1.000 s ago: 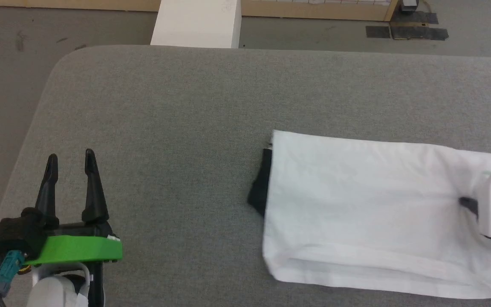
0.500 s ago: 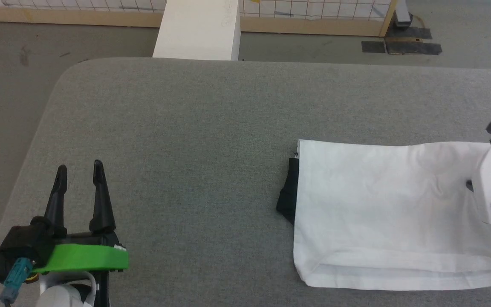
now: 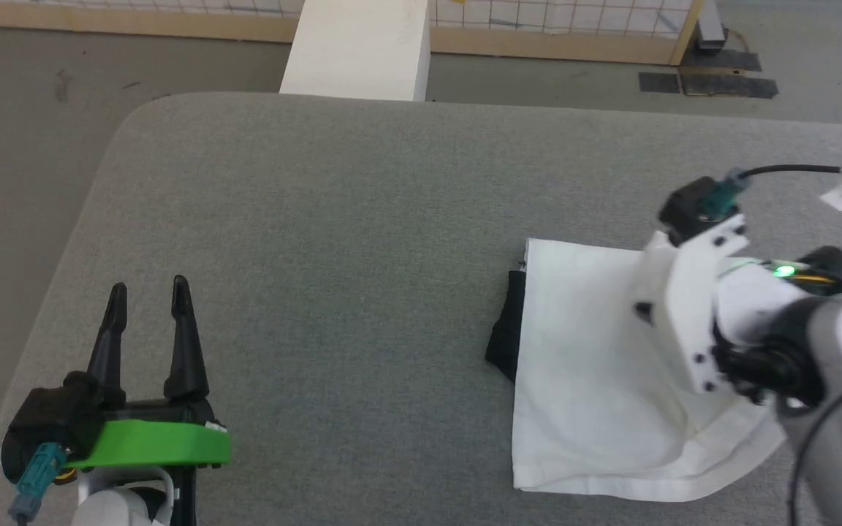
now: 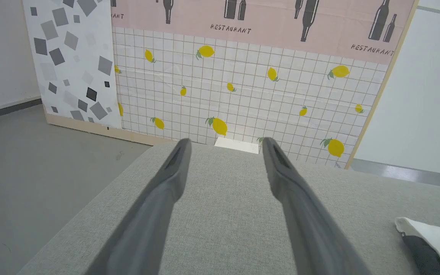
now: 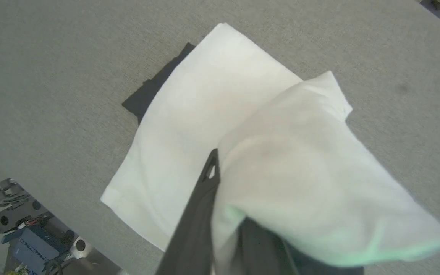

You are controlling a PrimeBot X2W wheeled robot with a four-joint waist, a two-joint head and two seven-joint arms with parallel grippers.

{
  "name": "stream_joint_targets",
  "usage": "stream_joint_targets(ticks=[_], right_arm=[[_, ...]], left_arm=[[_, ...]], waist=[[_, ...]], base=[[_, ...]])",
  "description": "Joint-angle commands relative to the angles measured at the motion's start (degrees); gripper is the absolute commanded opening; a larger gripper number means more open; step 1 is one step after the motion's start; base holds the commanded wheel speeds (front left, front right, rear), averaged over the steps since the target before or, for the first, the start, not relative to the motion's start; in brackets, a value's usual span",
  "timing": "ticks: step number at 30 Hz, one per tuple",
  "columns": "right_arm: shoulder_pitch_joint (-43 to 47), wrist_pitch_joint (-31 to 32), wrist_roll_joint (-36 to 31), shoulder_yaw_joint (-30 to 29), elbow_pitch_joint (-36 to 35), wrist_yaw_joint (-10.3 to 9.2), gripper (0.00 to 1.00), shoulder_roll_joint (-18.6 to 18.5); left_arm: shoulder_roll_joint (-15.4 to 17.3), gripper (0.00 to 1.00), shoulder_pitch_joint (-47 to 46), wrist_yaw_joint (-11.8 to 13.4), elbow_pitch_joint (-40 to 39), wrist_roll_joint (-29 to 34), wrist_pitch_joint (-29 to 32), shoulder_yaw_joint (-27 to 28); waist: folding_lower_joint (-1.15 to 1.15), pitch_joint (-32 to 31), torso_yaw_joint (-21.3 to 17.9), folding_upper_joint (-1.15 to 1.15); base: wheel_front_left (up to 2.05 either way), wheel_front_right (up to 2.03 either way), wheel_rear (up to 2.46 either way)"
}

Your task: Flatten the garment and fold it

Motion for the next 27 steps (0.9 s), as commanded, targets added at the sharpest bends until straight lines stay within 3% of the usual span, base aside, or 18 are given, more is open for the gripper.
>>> stream_joint_targets(ticks=[1,7,13,14,15,16,27], right_arm=[[-1.33,-1.44,-0.4,0.66,1.87,-0.08,0.0,2.21],[-4.0,-7.01,-3.31,2.69,12.05,-0.08,0.0,7.98],[-4.7,-10.73,-5.85,3.04,21.49,-0.08,0.0,10.61],[-4.89,-11.39,-6.18,3.07,22.56,-0.08,0.22,10.9],[-5.08,-11.88,-6.35,3.26,23.18,-0.08,0.93,11.09],[-5.45,-12.49,-6.43,3.81,23.59,-0.08,1.0,11.28],[-10.04,-14.63,0.07,11.78,18.79,-0.08,1.0,13.1]], left_arm=[[-0.32,1.0,0.21,-0.23,-0.14,0.13,-0.26,-0.24],[-0.43,1.0,-0.51,-0.29,-0.02,-0.03,-0.26,-1.4],[-0.5,1.0,-0.59,-0.31,0.18,-0.28,-0.26,-2.02],[-0.51,1.0,-0.47,-0.29,0.19,-0.33,-0.26,-2.03],[-0.52,1.0,-0.39,-0.26,0.21,-0.36,-0.26,-2.06],[-0.53,1.0,-0.26,-0.17,0.22,-0.39,-0.26,-2.03],[-0.56,1.0,0.9,0.32,0.09,-0.41,-0.26,-2.65]], waist=[[0.0,0.72,0.82,0.0],[0.0,1.91,2.81,0.0],[0.0,2.32,4.43,0.0],[0.0,2.29,4.56,0.0],[0.0,2.22,4.64,0.0],[0.0,2.08,4.62,0.0],[0.0,-0.78,2.46,0.0]], base=[[0.0,0.0,0.0],[0.0,0.0,0.0],[0.0,0.0,0.0],[0.0,0.0,0.0],[0.0,0.0,0.0],[0.0,0.0,0.0],[0.0,0.0,0.0]])
